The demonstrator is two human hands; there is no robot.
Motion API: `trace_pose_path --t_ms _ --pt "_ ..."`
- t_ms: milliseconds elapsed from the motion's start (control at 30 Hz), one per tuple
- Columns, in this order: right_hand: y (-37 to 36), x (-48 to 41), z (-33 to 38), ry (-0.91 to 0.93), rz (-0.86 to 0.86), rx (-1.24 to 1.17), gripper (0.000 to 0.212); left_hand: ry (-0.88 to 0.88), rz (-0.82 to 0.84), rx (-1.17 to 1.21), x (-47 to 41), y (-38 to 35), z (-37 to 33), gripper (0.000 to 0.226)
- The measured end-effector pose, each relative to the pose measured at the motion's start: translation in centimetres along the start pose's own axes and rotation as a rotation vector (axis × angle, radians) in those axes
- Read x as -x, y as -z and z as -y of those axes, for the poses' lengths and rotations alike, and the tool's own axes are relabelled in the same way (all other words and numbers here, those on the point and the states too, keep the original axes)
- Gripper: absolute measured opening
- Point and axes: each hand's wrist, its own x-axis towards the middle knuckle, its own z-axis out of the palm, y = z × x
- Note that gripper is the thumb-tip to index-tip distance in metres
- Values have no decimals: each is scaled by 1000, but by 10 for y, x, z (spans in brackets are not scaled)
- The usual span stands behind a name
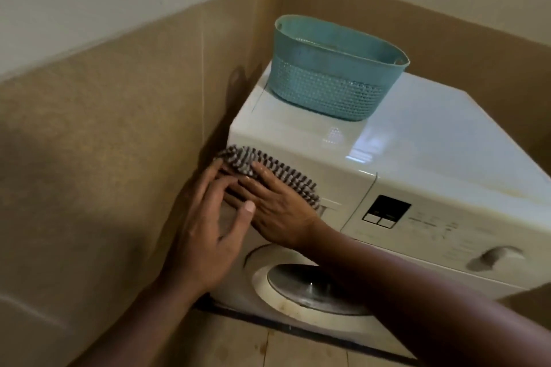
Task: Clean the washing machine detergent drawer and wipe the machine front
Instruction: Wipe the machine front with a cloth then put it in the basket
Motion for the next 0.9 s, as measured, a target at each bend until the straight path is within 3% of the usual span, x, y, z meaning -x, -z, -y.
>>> trace_pose_path --t_ms 133,267,467,667,800,900 --pt "-4 88 -16 81 139 72 76 9 45 109 5 -7 -5 65" --pt "5 104 -12 -11 201 1 69 72 17 229 -4 -4 -11 67" --pt "-14 40 14 47 91 41 65 21 30 102 3 -8 -7 64" --pt "-3 107 -16 51 119 26 70 19 65 23 3 1 -7 59" --pt "-1 124 -35 109 89 40 60 60 96 67 4 -2 -6 73" --pt "4 127 -41 -97 -46 73 63 197 122 251 -2 -3 -7 82"
